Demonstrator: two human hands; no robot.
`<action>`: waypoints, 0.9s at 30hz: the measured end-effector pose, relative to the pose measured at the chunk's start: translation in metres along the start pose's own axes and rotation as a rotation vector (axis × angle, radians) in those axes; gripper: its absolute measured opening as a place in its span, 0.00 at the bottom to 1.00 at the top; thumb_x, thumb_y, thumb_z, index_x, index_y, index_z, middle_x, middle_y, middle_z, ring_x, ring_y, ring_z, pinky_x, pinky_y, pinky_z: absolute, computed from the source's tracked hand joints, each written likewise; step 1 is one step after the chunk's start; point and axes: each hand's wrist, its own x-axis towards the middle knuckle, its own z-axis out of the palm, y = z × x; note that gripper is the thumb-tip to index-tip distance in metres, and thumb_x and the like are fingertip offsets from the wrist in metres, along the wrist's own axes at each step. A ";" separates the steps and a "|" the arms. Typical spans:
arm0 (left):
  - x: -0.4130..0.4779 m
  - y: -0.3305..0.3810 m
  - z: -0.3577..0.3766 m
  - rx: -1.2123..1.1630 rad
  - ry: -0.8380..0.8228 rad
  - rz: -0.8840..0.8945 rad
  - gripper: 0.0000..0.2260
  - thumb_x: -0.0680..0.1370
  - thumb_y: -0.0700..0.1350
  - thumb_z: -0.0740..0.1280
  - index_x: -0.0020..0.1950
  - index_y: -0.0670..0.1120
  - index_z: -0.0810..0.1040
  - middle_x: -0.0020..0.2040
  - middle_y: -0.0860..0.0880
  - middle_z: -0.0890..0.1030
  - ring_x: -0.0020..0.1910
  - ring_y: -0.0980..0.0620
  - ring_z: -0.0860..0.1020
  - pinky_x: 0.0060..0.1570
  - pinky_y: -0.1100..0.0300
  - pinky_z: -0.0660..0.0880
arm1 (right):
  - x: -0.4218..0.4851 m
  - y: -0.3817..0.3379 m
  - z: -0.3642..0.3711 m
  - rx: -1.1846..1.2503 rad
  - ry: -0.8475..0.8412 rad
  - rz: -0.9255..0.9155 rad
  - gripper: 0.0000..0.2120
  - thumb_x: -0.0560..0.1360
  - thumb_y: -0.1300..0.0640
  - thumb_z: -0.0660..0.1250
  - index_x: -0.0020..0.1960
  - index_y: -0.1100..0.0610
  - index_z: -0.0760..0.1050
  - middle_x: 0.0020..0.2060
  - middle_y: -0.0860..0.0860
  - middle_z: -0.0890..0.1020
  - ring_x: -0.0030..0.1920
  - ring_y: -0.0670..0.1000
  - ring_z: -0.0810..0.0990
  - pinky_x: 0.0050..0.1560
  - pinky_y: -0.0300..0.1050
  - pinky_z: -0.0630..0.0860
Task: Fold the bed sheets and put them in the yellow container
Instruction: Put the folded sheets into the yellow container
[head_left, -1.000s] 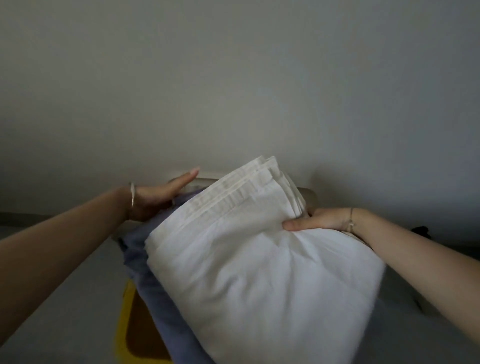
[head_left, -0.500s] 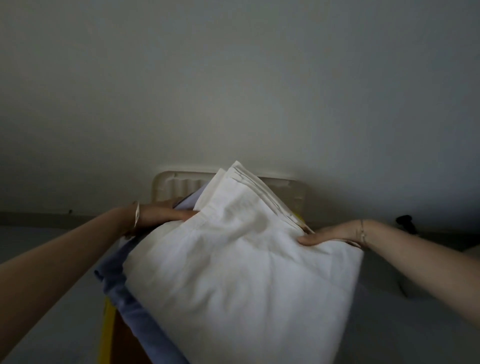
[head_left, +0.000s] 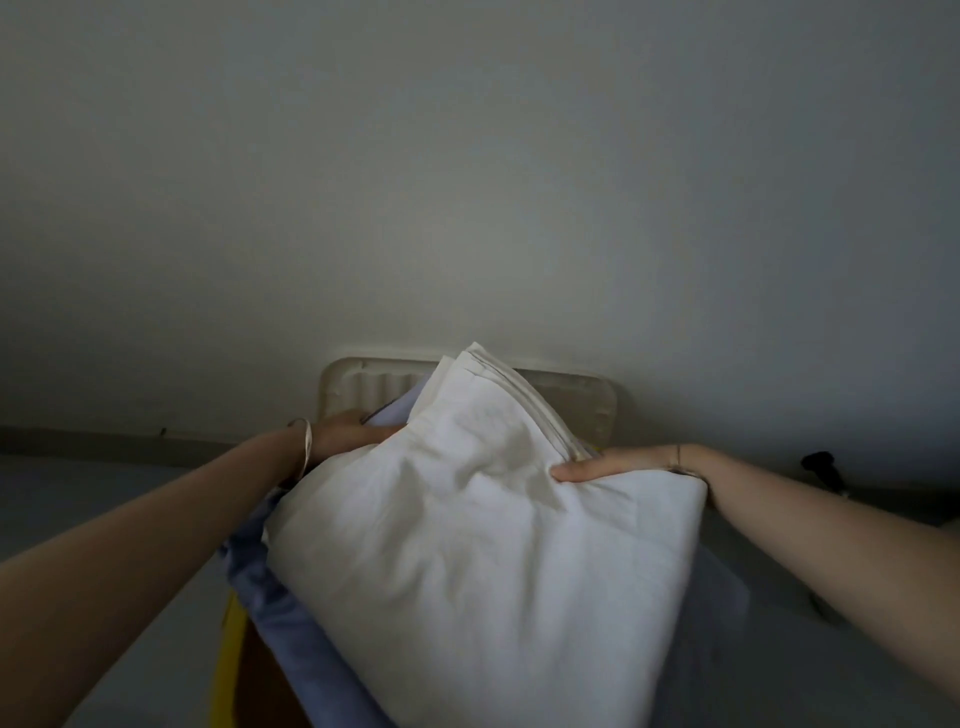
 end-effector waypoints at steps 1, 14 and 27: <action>-0.017 0.031 0.015 0.003 -0.064 0.044 0.47 0.48 0.63 0.75 0.64 0.47 0.69 0.57 0.52 0.72 0.55 0.52 0.72 0.52 0.62 0.67 | -0.005 -0.005 -0.003 -0.024 0.019 -0.012 0.32 0.60 0.37 0.73 0.56 0.57 0.77 0.48 0.49 0.85 0.50 0.46 0.83 0.52 0.38 0.78; -0.069 0.056 -0.037 -0.337 0.387 0.305 0.40 0.51 0.67 0.73 0.61 0.52 0.76 0.55 0.53 0.82 0.53 0.53 0.80 0.57 0.50 0.75 | -0.084 -0.147 -0.053 -0.452 0.243 -0.263 0.40 0.52 0.35 0.78 0.57 0.56 0.79 0.52 0.52 0.84 0.53 0.53 0.83 0.59 0.51 0.76; -0.067 -0.025 -0.015 -0.095 0.282 0.394 0.32 0.64 0.63 0.66 0.66 0.54 0.66 0.66 0.55 0.71 0.65 0.58 0.69 0.60 0.66 0.67 | 0.081 -0.027 0.062 -1.236 0.195 -0.452 0.35 0.60 0.31 0.68 0.65 0.39 0.66 0.63 0.41 0.74 0.65 0.49 0.70 0.64 0.54 0.70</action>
